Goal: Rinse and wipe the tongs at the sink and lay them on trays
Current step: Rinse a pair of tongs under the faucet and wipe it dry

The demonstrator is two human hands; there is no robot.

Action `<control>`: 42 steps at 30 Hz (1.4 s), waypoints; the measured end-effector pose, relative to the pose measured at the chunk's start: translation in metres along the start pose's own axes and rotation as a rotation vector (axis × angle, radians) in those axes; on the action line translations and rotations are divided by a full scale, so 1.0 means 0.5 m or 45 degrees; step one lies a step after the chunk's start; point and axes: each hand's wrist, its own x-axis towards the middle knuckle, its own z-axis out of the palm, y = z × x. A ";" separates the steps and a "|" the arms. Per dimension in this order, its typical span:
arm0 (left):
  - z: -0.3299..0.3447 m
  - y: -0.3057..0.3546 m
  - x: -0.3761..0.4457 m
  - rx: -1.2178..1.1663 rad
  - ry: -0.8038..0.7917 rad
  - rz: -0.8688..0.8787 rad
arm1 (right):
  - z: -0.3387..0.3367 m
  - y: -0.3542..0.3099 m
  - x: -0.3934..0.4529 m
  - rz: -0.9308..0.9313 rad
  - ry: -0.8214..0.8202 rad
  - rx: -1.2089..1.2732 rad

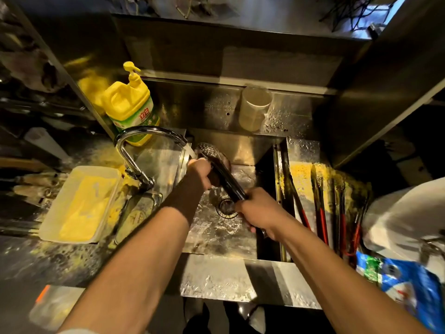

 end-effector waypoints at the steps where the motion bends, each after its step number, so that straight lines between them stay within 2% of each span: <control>1: 0.003 0.001 -0.001 -0.058 0.013 -0.003 | -0.001 -0.002 0.002 0.013 0.005 -0.013; 4: 0.023 -0.010 -0.016 -0.258 -0.035 -0.045 | 0.001 -0.005 0.012 0.035 0.057 -0.027; 7: 0.011 -0.009 -0.009 -0.214 -0.032 -0.017 | 0.001 -0.004 0.014 0.046 0.024 -0.069; 11: 0.021 -0.022 -0.023 -0.344 -0.104 -0.054 | 0.001 -0.012 0.025 0.014 0.057 -0.082; 17: 0.006 0.010 0.006 -0.330 0.044 -0.104 | -0.015 -0.005 0.007 0.022 0.013 -0.210; 19: -0.007 0.013 0.019 -0.292 0.198 -0.042 | -0.046 0.005 -0.012 0.044 -0.027 -0.232; 21: -0.033 0.011 0.037 -0.238 0.437 0.076 | -0.081 0.018 -0.033 0.085 -0.053 -0.203; 23: -0.052 0.001 0.052 -0.216 0.493 0.128 | -0.110 0.024 -0.042 0.101 -0.033 -0.134; 27: -0.046 -0.037 0.040 0.103 0.323 0.016 | -0.126 0.021 -0.037 0.175 0.036 0.056; 30: -0.037 -0.069 0.014 0.131 0.151 0.035 | -0.117 0.024 -0.036 0.148 0.070 0.097; 32: -0.033 -0.087 -0.005 0.106 0.070 0.030 | -0.108 0.027 -0.042 0.039 0.184 -0.140; 34: -0.027 -0.100 -0.023 0.100 -0.013 -0.011 | -0.102 0.034 -0.048 -0.094 0.355 -0.588; 36: -0.015 -0.100 -0.043 0.122 -0.078 -0.005 | -0.094 0.046 -0.055 -0.121 0.548 -0.940; 38: 0.004 -0.097 -0.053 0.216 -0.131 0.033 | -0.089 0.059 -0.064 -0.091 0.694 -1.047; 42: 0.058 -0.092 -0.083 0.301 -0.274 0.105 | -0.103 0.081 -0.101 -0.067 0.825 -0.917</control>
